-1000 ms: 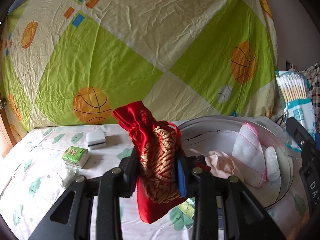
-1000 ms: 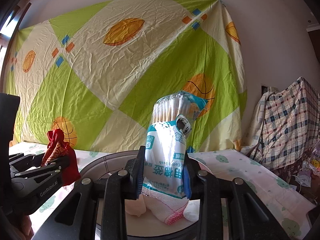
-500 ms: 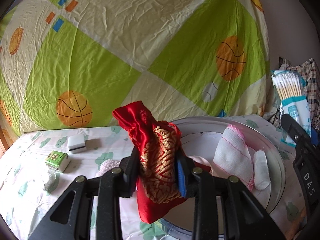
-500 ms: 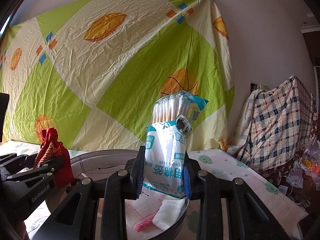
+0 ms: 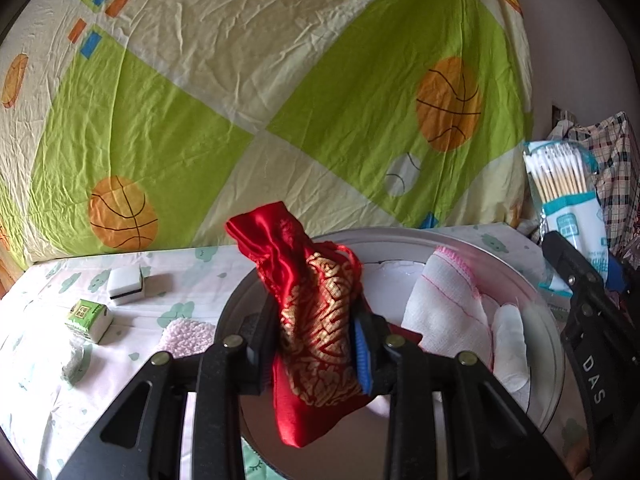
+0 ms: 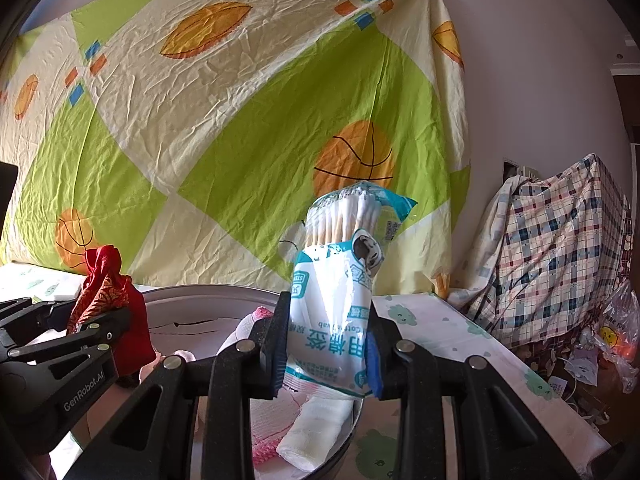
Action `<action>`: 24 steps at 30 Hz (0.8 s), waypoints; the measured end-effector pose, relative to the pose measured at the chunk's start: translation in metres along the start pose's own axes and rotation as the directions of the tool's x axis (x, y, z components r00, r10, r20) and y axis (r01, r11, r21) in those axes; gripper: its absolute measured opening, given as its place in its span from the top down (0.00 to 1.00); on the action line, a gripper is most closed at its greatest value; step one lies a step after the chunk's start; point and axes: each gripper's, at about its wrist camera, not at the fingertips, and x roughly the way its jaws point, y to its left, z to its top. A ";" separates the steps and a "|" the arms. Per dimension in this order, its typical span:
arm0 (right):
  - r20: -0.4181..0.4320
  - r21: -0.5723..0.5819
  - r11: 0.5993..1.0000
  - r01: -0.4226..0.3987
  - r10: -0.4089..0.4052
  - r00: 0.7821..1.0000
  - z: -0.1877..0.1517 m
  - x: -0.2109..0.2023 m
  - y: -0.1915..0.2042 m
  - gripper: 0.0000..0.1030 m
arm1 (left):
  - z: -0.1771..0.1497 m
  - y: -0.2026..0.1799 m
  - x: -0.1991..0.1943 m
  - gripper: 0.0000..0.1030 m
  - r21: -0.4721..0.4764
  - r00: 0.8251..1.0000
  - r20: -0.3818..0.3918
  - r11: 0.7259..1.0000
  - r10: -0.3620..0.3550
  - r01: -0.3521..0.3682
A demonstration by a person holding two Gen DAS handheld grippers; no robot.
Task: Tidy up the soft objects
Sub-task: 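Lower both items into the tin and open both tools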
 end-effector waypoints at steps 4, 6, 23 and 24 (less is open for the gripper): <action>-0.022 -0.010 1.000 0.000 0.000 1.000 -0.001 0.007 0.000 0.67 | 0.002 -0.006 0.004 0.69 0.000 1.000 -0.009 1.000 -0.006 0.006; -0.036 -0.010 1.000 -0.004 0.004 0.999 -0.002 0.011 -0.001 0.67 | 0.002 -0.009 0.006 0.69 -0.001 1.000 -0.015 1.000 -0.007 0.007; -0.225 -0.023 0.996 -0.083 0.076 0.971 -0.011 0.052 0.000 0.67 | 0.002 -0.025 0.027 0.69 0.041 0.994 -0.111 0.999 -0.013 0.018; -0.232 -0.024 0.996 -0.089 0.081 0.969 -0.011 0.054 0.000 0.67 | 0.003 -0.025 0.028 0.69 0.041 0.993 -0.120 0.999 -0.012 0.017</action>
